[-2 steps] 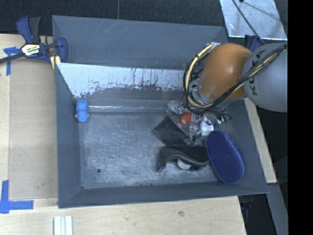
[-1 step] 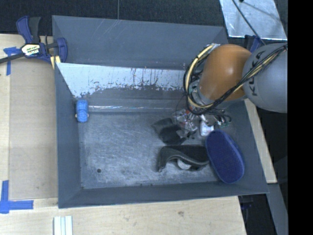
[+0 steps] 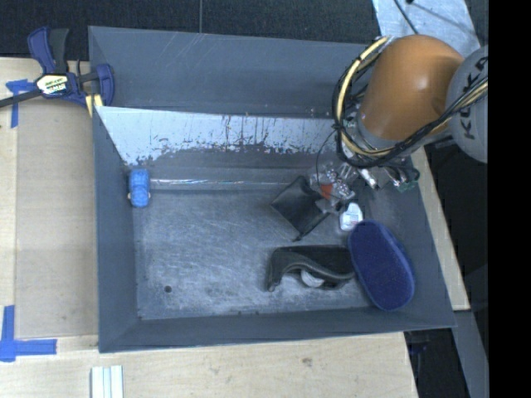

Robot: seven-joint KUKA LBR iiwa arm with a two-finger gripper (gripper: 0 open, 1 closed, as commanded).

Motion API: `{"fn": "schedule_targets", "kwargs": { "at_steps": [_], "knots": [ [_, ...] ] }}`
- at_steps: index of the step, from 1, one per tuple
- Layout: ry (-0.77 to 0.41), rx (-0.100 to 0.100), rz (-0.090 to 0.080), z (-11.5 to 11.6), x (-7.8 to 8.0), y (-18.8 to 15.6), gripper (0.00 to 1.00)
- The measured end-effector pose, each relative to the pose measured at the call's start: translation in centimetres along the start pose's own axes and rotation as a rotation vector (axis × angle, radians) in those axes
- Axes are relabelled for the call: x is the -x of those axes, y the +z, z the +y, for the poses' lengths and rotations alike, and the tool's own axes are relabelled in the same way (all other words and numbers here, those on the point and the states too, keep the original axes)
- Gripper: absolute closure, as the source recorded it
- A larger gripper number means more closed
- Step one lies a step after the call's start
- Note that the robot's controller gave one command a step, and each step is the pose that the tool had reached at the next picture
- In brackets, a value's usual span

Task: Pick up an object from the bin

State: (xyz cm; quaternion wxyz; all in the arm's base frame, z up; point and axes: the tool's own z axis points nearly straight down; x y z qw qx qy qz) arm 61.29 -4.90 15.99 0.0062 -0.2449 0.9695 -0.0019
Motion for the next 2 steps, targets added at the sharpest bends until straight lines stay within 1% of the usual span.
{"fn": "schedule_targets", "kwargs": {
  "at_steps": [1, 2],
  "knots": [
    [-0.001, 0.0, -0.001, -0.1, 0.4, -8.1, 1.0],
    [-0.188, 0.0, 0.0, -1.1, 0.8, -18.2, 1.0]
  ]
}}
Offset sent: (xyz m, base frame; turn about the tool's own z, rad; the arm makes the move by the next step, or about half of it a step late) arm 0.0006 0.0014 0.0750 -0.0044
